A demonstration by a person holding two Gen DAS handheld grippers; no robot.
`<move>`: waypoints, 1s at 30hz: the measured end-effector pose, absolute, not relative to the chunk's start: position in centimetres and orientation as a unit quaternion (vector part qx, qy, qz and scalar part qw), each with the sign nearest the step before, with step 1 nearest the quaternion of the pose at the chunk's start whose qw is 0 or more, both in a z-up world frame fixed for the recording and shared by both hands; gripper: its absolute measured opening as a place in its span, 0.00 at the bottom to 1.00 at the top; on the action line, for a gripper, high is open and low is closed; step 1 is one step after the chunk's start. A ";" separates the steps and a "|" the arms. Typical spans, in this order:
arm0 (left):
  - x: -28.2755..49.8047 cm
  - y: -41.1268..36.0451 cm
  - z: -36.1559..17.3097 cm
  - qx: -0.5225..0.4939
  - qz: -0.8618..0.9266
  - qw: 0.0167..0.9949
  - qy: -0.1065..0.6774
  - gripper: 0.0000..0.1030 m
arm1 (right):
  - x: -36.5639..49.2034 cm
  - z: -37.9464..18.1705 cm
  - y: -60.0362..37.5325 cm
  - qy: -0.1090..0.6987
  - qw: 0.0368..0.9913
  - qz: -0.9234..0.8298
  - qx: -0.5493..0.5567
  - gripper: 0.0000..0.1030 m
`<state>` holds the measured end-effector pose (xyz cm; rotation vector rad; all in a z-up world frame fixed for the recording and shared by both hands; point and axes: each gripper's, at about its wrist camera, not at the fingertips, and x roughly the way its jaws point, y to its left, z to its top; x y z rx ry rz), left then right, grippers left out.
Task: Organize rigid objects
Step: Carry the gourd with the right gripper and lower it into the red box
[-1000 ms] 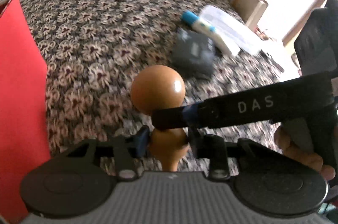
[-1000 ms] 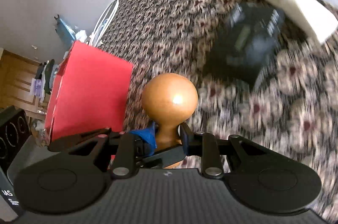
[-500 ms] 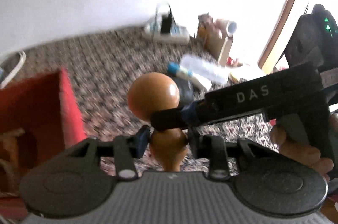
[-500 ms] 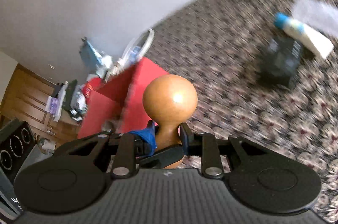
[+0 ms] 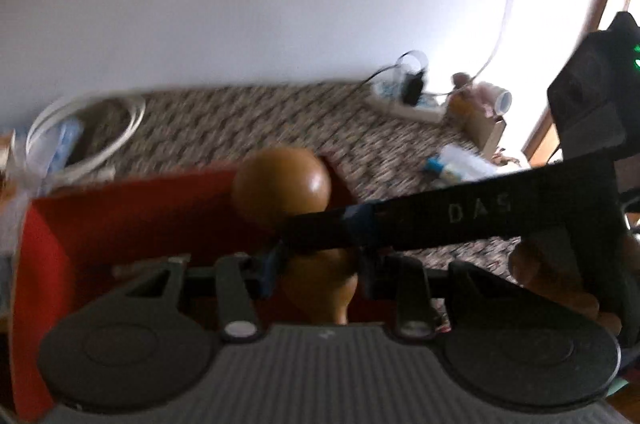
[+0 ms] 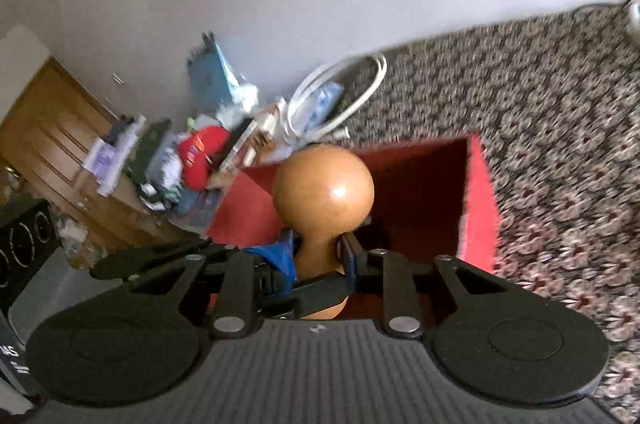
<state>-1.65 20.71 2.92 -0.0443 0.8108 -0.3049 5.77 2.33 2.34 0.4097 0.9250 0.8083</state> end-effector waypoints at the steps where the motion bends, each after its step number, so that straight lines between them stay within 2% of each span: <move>1: -1.2 21.3 2.2 -0.025 -0.143 0.903 0.405 0.31 | 6.0 1.8 3.4 0.437 0.798 0.373 0.179 0.06; 9: -0.4 24.4 -1.5 -0.026 -0.109 0.882 0.457 0.28 | 6.9 -1.5 8.3 0.478 0.797 0.347 0.129 0.06; 25: -4.0 29.9 0.2 -0.011 -0.030 0.895 0.445 0.29 | 5.2 0.5 6.8 0.503 0.803 0.306 0.090 0.08; 30: -4.2 31.1 0.8 -0.009 -0.015 0.896 0.443 0.29 | 5.7 0.9 9.1 0.546 0.778 0.310 -0.003 0.08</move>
